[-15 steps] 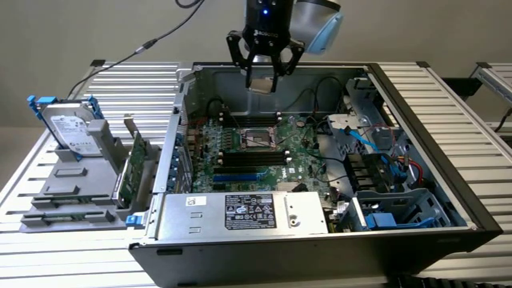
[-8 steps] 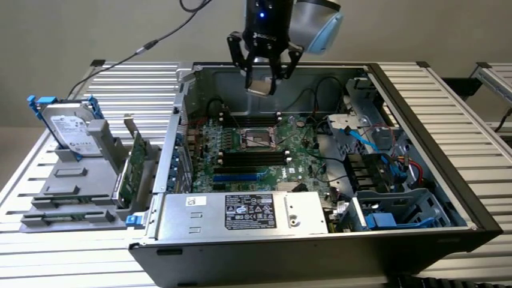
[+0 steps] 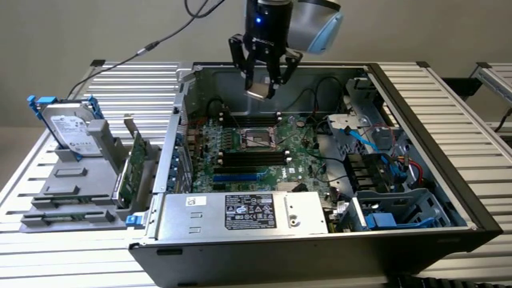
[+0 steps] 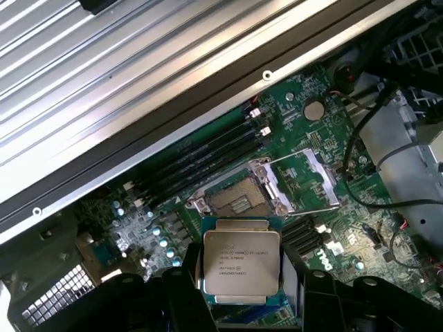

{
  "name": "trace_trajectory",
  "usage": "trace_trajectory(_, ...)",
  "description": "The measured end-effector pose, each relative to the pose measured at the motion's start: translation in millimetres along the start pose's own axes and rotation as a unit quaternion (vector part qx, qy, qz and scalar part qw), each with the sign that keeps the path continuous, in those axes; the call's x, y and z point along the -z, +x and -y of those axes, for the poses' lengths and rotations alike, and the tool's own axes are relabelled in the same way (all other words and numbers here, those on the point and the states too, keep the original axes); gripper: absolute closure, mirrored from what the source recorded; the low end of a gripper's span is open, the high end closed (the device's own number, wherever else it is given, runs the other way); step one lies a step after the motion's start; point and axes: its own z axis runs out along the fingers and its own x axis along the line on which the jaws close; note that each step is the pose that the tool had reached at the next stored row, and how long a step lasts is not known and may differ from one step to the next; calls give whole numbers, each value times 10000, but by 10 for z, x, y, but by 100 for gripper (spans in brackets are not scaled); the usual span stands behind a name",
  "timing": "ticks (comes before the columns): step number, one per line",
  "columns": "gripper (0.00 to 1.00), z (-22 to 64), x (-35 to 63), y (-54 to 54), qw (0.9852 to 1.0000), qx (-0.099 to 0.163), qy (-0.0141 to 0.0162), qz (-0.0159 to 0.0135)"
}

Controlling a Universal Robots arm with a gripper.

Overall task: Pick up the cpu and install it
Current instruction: 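Place the cpu into insertion slot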

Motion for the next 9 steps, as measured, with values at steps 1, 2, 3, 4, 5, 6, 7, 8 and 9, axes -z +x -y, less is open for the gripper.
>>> trace_trajectory(1, 45, -1, -14, 0, 10000, -89, -7, -8)
trace_trajectory(2, 45, -1, -27, -1, 9998, -183, -14, -15)
trace_trajectory(3, 45, -2, -41, -1, 9996, -274, -21, -23)
trace_trajectory(4, 45, -3, -55, -2, 9993, -363, -28, -30)
trace_trajectory(5, 45, -4, -67, -2, 9990, -451, -34, -37)
trace_trajectory(6, 45, -4, -81, -2, 9985, -540, -41, -45)
trace_trajectory(7, 45, -5, -94, -2, 9980, -630, -46, -52)
trace_trajectory(8, 45, -5, -107, -3, 9974, -719, -53, -59)
trace_trajectory(9, 45, -6, -121, -3, 9967, -808, -58, -65)
